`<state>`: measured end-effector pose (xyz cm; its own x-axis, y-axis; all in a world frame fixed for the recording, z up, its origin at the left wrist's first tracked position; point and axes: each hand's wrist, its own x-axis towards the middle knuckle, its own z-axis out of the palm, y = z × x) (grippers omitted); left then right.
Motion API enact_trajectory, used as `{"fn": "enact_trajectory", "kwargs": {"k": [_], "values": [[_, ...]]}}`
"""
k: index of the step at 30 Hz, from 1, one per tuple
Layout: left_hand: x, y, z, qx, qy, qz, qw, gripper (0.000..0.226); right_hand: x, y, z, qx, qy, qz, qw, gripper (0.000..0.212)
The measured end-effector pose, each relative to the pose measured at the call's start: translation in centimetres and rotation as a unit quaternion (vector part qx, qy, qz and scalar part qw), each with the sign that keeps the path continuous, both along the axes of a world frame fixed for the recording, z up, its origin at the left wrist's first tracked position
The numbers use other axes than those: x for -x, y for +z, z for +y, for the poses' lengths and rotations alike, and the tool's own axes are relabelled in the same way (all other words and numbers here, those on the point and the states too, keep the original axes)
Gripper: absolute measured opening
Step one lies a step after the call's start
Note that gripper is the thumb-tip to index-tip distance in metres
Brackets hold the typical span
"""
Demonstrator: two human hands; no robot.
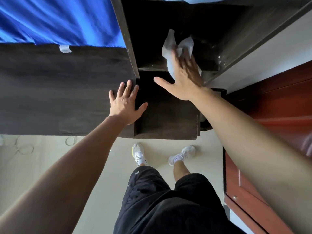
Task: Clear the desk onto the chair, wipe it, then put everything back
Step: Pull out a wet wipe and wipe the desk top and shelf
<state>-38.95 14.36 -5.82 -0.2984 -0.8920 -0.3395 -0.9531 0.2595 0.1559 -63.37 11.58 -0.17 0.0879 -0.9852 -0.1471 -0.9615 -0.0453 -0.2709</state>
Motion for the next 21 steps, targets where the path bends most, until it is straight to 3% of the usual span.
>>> {"fn": "enact_trajectory", "kwargs": {"k": [3,9,13,17,21], "values": [[0.0,0.3,-0.1,-0.003,-0.003,0.0,1.0,0.082,-1.5,-0.1,-0.5,-0.009,0.003,0.048,0.999,0.112],[0.0,0.3,0.0,-0.001,0.0,0.003,1.0,0.081,1.5,-0.5,0.0,-0.017,0.06,0.045,0.997,0.108],[-0.2,-0.1,-0.1,0.003,-0.006,-0.002,1.0,0.08,5.4,0.2,-2.7,-0.029,-0.067,0.047,0.996,0.112],[-0.2,-0.3,-0.1,0.006,-0.005,-0.004,1.0,0.079,1.4,0.2,-4.6,-0.046,-0.145,0.036,0.988,0.112],[-0.1,-0.2,-0.3,-0.001,-0.002,-0.001,1.0,0.078,-2.5,0.4,-2.0,-0.031,-0.035,0.041,0.998,0.095]]}}
